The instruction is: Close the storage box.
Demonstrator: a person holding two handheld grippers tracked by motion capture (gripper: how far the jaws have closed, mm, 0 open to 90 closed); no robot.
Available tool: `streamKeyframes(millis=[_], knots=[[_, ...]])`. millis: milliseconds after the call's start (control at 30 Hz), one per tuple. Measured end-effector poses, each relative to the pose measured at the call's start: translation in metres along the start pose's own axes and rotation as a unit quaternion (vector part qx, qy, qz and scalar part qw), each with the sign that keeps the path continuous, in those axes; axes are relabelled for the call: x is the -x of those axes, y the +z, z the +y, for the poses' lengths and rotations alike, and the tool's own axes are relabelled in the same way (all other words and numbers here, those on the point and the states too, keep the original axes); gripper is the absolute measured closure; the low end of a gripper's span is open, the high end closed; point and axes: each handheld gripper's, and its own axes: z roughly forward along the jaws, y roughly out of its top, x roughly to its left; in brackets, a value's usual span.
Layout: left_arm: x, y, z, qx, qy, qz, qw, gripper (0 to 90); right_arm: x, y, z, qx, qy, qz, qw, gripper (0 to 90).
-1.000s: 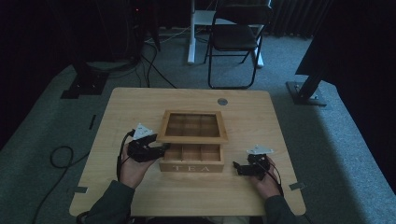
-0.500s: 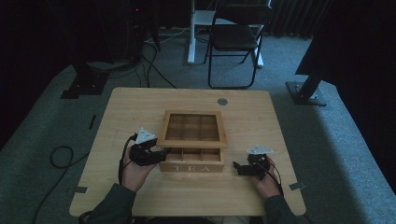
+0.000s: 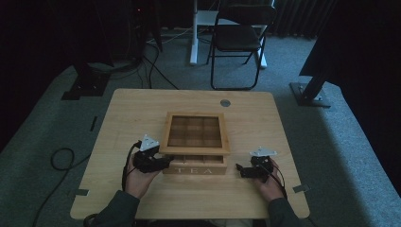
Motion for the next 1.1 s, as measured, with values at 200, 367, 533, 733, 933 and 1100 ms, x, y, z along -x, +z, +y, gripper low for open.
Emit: streamKeyframes(millis=[200,367,533,733,933,1100], knots=[[0.001,0.003,-0.005,-0.008,-0.002,0.0,1.0,37.4,0.0,0.0,0.0,0.0,0.0,0.0,1.0,11.6],[0.002,0.006,-0.009,-0.012,-0.006,-0.001,0.9999,37.4,0.0,0.0,0.0,0.0,0.0,0.0,1.0,11.7],[0.004,0.009,-0.015,-0.02,-0.009,0.002,0.9998,37.5,0.0,0.0,0.0,0.0,0.0,0.0,1.0,11.6],[0.006,0.008,-0.016,-0.018,-0.007,0.009,0.9998,37.5,0.0,0.0,0.0,0.0,0.0,0.0,1.0,11.6],[0.009,0.007,-0.018,-0.018,0.002,0.018,0.9997,37.5,0.0,0.0,0.0,0.0,0.0,0.0,1.0,11.6],[0.013,0.005,-0.021,-0.017,0.008,0.024,0.9995,37.4,0.0,0.0,0.0,0.0,0.0,0.0,1.0,11.6]])
